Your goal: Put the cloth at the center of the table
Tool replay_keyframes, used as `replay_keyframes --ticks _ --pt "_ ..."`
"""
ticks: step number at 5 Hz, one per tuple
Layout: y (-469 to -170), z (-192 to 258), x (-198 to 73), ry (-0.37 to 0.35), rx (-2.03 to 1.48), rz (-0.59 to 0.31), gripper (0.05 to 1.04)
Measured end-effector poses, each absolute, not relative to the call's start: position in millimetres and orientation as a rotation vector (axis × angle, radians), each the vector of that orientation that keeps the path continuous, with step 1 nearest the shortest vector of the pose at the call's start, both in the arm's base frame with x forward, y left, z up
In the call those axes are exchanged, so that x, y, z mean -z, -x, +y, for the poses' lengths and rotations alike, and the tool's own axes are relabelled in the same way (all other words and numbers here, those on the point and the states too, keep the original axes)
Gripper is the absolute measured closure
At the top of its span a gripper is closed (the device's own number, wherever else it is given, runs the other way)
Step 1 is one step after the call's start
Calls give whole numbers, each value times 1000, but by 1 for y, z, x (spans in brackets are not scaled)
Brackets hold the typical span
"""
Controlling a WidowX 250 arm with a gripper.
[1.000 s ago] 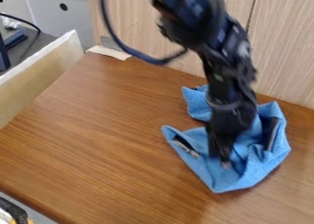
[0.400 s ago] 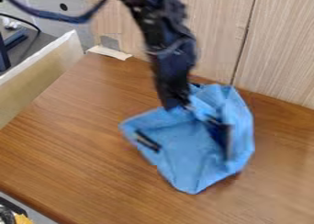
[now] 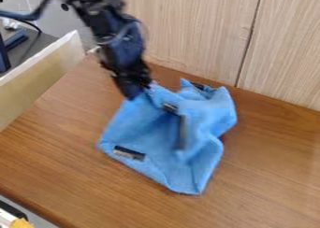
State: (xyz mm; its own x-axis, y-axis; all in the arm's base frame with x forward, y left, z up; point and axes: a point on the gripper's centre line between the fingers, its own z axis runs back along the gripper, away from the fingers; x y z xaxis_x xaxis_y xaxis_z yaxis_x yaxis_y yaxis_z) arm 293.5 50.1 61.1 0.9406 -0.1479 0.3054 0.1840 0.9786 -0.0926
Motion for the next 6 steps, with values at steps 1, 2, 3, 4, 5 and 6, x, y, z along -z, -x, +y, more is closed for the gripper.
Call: replay_keyframes --ticks 1,2,3,4,5,6 --pt "-298 73 -51 158 34 -303 1029" --pt "-299 89 -33 198 -126 -299 1029" --pt "-306 96 -21 179 -186 -281 1029" --pt "-314 101 -11 176 -188 -268 1029" --pt "-319 108 2 164 -184 -249 1029" --pt "-325 116 11 132 -165 -231 1006"
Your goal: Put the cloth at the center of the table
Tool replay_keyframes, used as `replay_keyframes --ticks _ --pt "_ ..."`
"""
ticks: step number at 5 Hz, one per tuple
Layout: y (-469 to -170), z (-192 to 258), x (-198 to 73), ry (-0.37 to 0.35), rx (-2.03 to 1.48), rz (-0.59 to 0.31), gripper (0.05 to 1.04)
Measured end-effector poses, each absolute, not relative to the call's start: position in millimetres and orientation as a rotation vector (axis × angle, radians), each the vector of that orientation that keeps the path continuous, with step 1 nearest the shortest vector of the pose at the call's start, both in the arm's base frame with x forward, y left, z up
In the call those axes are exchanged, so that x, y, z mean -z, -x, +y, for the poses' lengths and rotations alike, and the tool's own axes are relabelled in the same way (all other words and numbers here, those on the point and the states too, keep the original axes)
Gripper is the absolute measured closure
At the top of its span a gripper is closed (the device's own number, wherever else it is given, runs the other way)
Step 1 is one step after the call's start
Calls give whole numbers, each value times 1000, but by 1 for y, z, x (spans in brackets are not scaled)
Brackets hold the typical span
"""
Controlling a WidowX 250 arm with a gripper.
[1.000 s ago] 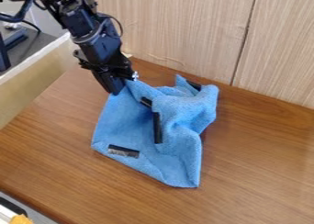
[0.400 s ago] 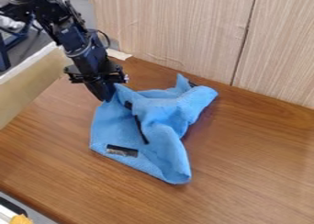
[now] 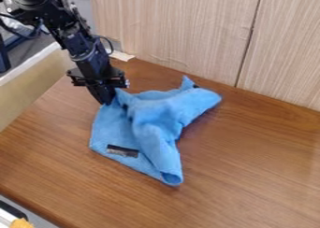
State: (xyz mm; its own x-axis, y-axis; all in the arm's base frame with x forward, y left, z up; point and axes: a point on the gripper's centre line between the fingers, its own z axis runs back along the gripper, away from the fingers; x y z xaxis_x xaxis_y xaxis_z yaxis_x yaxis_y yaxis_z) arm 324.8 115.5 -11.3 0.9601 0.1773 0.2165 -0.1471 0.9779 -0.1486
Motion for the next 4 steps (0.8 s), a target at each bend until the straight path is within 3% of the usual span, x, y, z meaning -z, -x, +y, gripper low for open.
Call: replay_keyframes --ticks 1,3,4 --pt "-331 118 9 106 -140 -215 857" --pt "-332 109 11 107 -133 -204 285" --pt "-330 106 11 110 -119 -194 80"
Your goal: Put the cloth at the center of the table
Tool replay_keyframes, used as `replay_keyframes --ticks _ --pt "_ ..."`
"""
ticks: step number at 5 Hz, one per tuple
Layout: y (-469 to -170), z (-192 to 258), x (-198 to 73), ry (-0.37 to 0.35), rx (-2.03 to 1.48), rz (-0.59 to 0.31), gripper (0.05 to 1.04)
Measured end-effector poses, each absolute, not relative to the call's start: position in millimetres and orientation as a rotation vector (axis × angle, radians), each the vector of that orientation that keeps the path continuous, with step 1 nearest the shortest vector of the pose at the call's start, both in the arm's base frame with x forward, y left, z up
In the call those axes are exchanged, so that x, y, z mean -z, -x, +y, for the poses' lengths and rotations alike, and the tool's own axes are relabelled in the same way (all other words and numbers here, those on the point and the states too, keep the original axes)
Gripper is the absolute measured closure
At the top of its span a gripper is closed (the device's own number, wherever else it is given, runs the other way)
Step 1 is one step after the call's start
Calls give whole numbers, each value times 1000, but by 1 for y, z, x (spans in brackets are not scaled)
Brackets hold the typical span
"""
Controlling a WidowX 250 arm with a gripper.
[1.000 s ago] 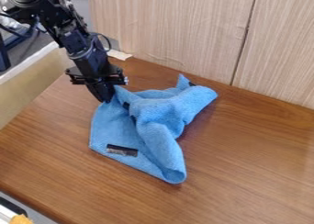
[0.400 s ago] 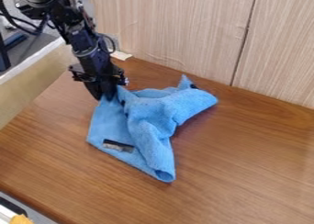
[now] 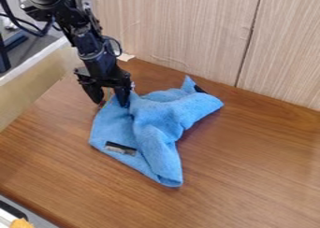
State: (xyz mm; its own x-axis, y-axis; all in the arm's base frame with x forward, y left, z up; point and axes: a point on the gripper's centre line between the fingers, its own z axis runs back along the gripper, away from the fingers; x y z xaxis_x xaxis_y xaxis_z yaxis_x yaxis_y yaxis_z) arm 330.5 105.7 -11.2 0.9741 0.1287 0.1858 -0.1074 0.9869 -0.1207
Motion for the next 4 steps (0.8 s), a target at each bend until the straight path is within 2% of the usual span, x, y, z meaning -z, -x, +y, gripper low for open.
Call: replay_keyframes --ticks 1,2,4 --pt "-328 103 0 94 -102 -178 79" --pt "-329 102 -14 89 -76 -199 83" --pt "-332 99 -59 53 32 -248 83"
